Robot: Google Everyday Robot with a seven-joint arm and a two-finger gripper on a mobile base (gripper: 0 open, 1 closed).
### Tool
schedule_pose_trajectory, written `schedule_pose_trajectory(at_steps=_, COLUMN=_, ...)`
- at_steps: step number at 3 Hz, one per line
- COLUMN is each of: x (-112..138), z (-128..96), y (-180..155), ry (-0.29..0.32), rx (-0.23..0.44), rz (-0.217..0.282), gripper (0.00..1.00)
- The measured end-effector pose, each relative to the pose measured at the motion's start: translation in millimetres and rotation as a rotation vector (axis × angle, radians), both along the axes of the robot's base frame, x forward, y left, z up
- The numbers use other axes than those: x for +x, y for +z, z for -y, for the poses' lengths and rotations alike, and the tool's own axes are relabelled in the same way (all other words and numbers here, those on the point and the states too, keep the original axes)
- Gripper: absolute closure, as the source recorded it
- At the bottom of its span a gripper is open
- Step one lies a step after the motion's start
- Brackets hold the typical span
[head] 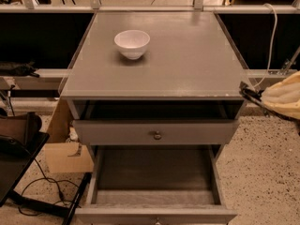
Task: Place rxbar chocolate into middle drawer
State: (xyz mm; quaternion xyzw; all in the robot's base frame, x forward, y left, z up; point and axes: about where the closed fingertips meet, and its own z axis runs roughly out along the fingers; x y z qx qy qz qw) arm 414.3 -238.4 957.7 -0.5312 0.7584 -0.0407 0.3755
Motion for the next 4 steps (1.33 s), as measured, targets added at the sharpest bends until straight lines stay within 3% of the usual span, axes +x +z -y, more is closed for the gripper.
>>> schedule_pose_trajectory(at_steps=1, x=26, z=11, y=-59, ry=0.131, rx=0.041, rz=-0.122, gripper=1.0)
schedule_pose_trajectory(at_steps=2, x=76, z=10, y=-137, ry=0.319, rx=0.136, rz=-0.223, gripper=1.0)
schedule_pose_trajectory(at_steps=3, x=97, z=20, y=-182, ry=0.378, rx=0.196, rz=-0.269, gripper=1.0)
schedule_pose_trajectory(at_steps=4, x=98, z=19, y=-190, ry=0.379, rx=0.206, rz=-0.279, gripper=1.0)
